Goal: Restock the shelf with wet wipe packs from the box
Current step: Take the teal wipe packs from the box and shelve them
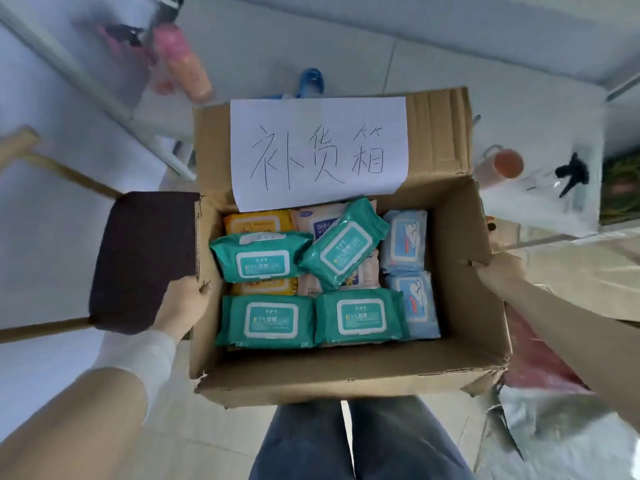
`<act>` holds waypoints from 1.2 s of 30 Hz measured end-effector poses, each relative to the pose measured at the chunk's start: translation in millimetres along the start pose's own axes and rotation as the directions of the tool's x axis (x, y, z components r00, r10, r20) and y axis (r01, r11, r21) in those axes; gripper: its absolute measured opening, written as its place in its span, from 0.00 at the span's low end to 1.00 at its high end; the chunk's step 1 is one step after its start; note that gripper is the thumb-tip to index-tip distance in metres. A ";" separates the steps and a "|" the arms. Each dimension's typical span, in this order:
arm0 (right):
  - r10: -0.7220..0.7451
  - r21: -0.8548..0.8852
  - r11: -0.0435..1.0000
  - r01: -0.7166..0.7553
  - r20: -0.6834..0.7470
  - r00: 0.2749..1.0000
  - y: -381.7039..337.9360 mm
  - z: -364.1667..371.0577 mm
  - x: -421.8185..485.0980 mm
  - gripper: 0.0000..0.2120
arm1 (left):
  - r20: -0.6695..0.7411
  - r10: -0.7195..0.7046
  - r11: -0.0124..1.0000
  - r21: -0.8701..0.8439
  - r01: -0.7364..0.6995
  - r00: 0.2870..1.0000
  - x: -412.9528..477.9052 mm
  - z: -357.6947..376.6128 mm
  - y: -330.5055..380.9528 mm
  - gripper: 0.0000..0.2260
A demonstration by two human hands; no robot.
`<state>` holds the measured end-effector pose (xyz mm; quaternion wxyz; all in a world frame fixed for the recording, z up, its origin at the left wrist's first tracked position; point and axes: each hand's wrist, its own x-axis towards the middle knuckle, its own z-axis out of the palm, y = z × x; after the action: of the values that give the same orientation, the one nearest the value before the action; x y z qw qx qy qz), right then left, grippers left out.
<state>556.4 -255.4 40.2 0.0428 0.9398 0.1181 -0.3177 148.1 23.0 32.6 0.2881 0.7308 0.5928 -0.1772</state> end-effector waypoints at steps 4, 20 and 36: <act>0.199 0.177 0.965 -0.195 -0.004 0.980 86.8 10.7 -27.5 0.21 | 0.056 0.153 0.982 0.106 -0.158 0.987 13.6 11.1 71.2 0.13; 0.601 0.560 0.543 -0.626 0.262 0.755 381.3 73.9 -112.0 0.16 | 0.345 0.534 0.647 0.421 -0.636 0.772 -67.3 148.9 386.9 0.11; 0.790 0.583 -0.038 -0.811 0.515 0.333 499.5 88.4 -125.9 0.18 | 0.625 0.685 0.097 0.429 -0.898 0.373 -149.8 317.3 686.5 0.14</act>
<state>532.0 -777.3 49.2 -0.1903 0.7344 -0.5982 -0.2581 804.2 -381.8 22.8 0.0971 0.9445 -0.0743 -0.3051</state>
